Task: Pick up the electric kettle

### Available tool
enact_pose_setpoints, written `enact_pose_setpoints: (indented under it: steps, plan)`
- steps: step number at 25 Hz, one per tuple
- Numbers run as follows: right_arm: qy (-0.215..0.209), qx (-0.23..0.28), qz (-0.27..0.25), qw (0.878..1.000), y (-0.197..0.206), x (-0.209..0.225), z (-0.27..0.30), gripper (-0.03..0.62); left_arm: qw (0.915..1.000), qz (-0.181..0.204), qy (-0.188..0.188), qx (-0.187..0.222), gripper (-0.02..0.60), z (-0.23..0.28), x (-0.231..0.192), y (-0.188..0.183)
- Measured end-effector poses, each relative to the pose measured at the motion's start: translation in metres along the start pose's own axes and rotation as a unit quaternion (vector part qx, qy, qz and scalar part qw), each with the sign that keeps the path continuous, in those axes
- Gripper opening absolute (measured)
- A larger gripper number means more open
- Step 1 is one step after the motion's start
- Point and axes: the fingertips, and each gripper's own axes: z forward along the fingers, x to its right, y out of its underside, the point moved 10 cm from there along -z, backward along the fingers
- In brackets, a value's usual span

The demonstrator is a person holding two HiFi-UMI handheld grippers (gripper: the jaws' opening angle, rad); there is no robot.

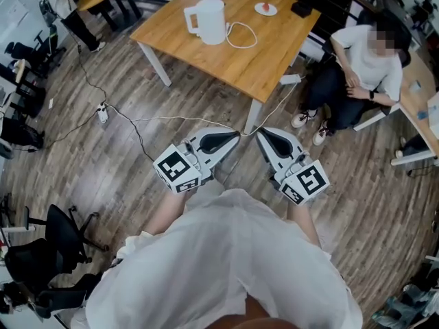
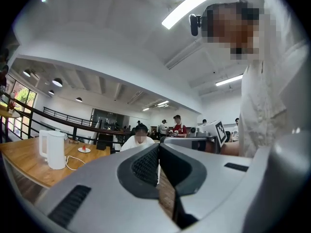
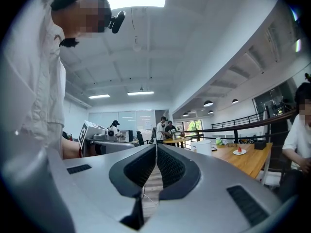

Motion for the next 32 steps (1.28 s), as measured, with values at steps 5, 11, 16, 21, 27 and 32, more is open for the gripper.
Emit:
enact_pose_setpoints:
  steps: [5, 11, 16, 21, 27, 32]
  plan:
    - [0.006, 0.005, -0.004, 1.000, 0.003, 0.018, 0.021, 0.015, 0.9999, 0.005, -0.013, 0.009, 0.006, -0.006, -0.032, 0.001]
    - [0.001, 0.004, -0.009, 1.000, 0.003, 0.034, 0.054, 0.015, 0.9998, 0.002, -0.017, 0.006, 0.006, -0.008, -0.072, 0.005]
    - [0.009, 0.010, 0.000, 1.000, 0.004, 0.045, 0.068, 0.015, 0.9997, 0.007, -0.020, 0.010, 0.006, -0.006, -0.097, -0.005]
    - [0.006, 0.008, 0.010, 1.000, 0.008, 0.059, 0.076, 0.015, 0.9996, 0.000, -0.023, 0.014, 0.006, 0.001, -0.112, -0.004]
    - [0.002, 0.005, 0.006, 1.000, 0.000, 0.080, 0.094, 0.015, 0.9992, -0.008, -0.034, 0.020, 0.006, 0.004, -0.134, -0.011]
    - [0.011, 0.012, 0.005, 1.000, -0.011, 0.104, 0.126, 0.015, 0.9989, -0.004, -0.039, 0.027, 0.006, 0.011, -0.170, -0.026]
